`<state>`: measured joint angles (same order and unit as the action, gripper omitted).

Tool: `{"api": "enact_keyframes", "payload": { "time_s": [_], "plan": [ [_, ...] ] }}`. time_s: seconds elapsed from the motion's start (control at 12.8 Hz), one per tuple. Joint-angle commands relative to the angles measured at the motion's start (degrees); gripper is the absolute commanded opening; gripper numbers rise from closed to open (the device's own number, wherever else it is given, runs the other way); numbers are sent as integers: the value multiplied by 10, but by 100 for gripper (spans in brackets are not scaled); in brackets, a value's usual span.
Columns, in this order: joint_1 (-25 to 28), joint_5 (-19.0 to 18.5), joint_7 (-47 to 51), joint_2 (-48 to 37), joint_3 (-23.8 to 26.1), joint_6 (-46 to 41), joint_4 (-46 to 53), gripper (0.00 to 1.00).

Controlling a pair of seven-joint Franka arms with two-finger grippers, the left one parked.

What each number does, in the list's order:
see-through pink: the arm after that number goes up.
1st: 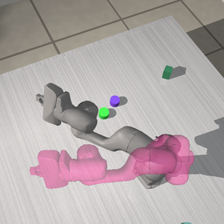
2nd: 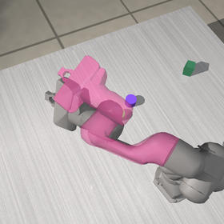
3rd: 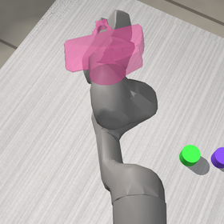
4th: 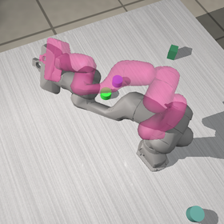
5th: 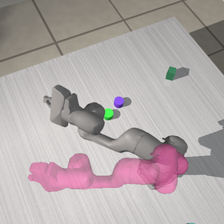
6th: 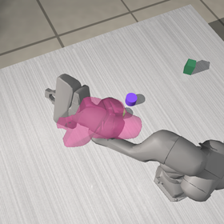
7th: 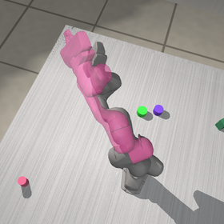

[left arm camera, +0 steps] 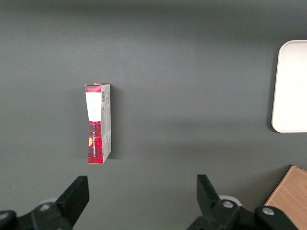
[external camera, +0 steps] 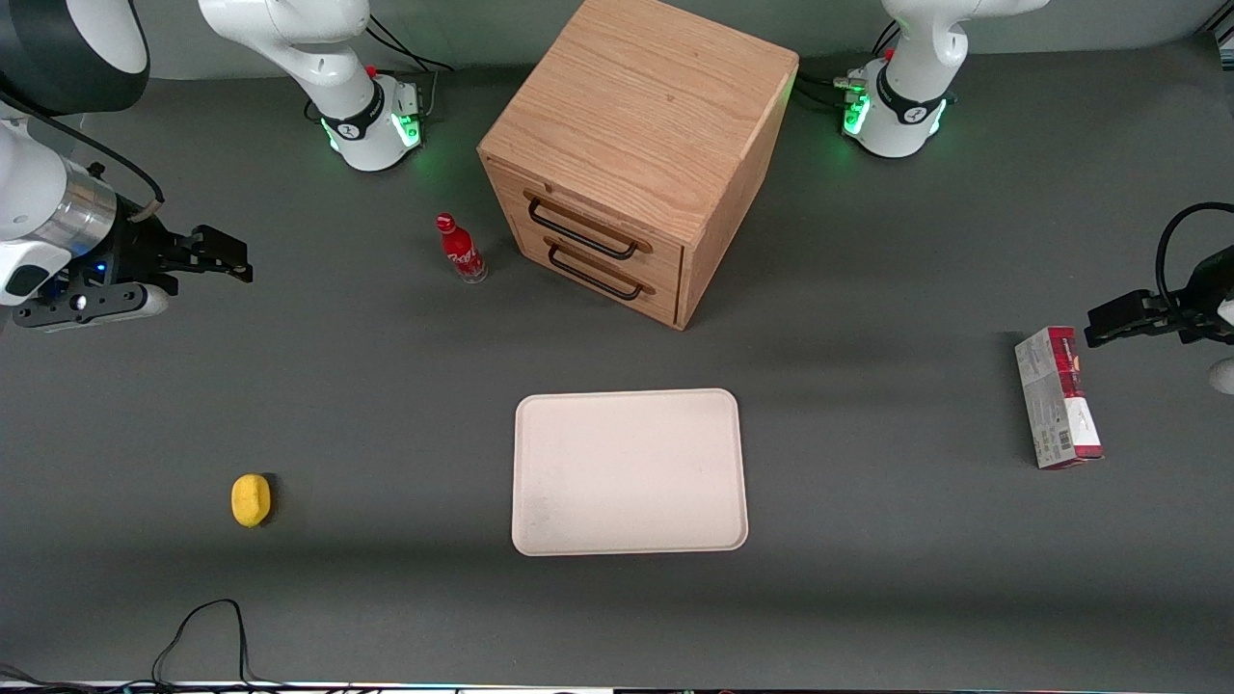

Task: Place coke bottle on tray
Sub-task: 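Move the open right gripper toward the red Coca-Cola bottle by the cabinet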

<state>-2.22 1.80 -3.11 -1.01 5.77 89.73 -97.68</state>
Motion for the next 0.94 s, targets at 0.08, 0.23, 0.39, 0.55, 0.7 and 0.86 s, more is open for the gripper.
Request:
{"api": "enact_keyframes", "payload": {
  "time_s": [0.08,0.23,0.39,0.55,0.7,0.86],
  "plan": [
    [-1,-7,16,23,-1,-24,34,100],
    [1,-11,14,44,-2,-24,43,100],
    [-3,-10,15,48,-5,-25,48,100],
    [1,-12,25,44,-5,-27,44,100],
    [1,-10,25,48,-5,-26,52,100],
    [1,-11,26,39,-5,-29,50,100]
  ]
}}
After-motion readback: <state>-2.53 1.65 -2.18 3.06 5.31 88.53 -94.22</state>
